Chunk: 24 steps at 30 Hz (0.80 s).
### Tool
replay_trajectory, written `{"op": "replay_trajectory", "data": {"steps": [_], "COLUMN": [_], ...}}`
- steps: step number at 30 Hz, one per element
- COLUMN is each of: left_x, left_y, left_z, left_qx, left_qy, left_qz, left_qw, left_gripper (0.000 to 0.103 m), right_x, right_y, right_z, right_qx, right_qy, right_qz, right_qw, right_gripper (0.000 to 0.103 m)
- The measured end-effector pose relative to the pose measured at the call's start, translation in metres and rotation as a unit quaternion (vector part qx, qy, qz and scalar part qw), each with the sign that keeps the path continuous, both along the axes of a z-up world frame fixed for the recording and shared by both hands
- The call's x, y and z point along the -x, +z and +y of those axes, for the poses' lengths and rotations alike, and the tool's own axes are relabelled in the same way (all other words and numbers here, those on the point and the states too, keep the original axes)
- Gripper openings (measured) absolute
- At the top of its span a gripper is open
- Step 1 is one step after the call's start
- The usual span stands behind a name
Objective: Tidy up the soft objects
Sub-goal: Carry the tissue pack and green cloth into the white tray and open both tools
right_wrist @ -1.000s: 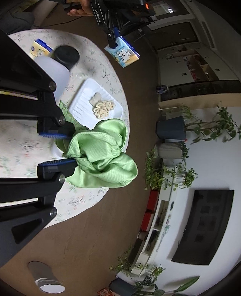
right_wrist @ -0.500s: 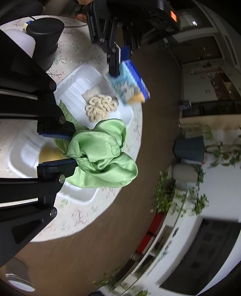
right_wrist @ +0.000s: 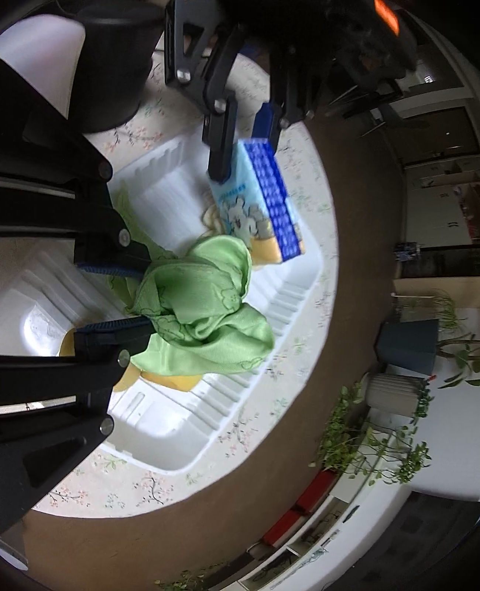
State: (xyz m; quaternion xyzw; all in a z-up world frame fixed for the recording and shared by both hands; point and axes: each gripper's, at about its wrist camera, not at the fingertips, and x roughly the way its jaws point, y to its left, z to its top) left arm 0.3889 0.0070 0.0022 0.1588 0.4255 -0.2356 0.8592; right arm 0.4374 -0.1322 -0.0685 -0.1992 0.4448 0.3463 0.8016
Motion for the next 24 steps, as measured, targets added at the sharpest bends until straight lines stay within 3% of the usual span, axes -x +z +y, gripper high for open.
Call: {"op": "replay_trajectory", "data": {"steps": [4, 24], "left_x": [-0.004, -0.031], "left_y": [-0.010, -0.031], "left_z": [-0.001, 0.004], "left_qx": [0.013, 0.023], "left_qy": [-0.005, 0.049], "left_qz": [0.035, 0.073], "left_qw": [0.9993, 0.9959], "left_gripper": [0.023, 0.023], "right_x": [-0.004, -0.005], "right_y": [-0.007, -0.020], "right_z": [-0.004, -0.003], "right_qx": [0.000, 0.013], "right_qy": [-0.005, -0.016], "right_qz": [0.008, 0.016], "right_qw": [1.000, 1.000], "right_gripper": [0.024, 0.027]}}
